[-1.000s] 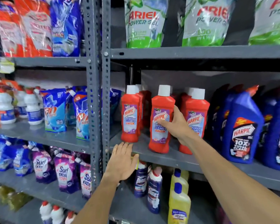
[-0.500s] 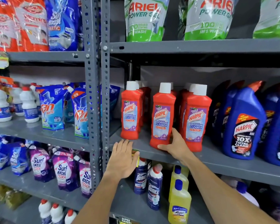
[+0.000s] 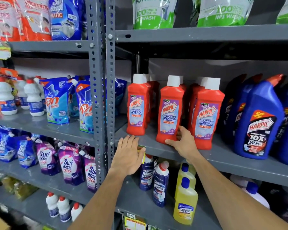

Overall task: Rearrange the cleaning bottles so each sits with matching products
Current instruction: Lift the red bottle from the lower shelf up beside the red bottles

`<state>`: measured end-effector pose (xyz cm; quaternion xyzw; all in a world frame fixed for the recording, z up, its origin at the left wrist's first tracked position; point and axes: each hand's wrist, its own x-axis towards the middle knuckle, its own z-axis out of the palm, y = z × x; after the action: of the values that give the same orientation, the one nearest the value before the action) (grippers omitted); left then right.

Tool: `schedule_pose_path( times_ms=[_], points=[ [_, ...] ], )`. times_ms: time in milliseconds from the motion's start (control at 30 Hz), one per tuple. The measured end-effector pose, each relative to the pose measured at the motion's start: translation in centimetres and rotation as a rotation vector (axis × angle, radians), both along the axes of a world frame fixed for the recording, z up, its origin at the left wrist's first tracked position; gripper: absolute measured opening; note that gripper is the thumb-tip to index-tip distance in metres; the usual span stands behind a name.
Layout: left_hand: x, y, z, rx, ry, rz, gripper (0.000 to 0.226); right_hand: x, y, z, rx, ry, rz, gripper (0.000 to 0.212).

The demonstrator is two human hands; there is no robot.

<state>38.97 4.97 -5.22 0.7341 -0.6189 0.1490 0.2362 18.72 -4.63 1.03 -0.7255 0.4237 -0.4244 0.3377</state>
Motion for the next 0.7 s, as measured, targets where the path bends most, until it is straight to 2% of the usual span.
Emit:
schedule_pose_path(
  times_ms=[700],
  points=[
    [-0.14,0.26,0.08,-0.016,0.001,0.001,0.060,0.46,-0.39,-0.38,-0.023,0.054,-0.005,0.068]
  ],
)
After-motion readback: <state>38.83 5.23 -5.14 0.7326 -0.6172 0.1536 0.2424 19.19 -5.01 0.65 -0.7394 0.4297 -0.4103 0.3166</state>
